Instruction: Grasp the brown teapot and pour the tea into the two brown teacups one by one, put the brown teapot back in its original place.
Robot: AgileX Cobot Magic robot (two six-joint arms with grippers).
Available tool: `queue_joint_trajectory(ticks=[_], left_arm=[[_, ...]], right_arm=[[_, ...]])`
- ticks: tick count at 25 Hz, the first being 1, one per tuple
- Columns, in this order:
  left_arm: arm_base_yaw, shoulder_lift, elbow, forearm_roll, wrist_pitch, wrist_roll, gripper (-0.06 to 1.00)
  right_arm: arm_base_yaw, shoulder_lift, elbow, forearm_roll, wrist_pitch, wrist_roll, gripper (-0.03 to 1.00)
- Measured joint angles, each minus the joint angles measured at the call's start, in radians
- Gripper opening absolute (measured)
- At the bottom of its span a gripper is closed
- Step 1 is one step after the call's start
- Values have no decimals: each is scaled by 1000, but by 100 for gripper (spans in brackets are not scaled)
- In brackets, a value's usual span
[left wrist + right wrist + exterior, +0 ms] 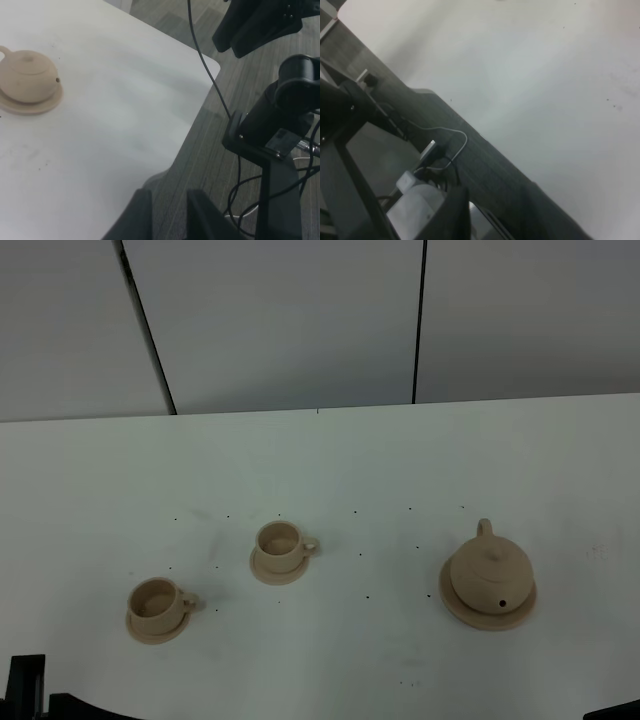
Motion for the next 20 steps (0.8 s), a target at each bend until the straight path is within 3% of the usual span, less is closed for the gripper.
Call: queue_joint_trajectory(ticks=[20], left_arm=[[0, 0, 0, 0, 0, 0, 24]], right_arm=[[0, 0, 0, 0, 0, 1, 24]])
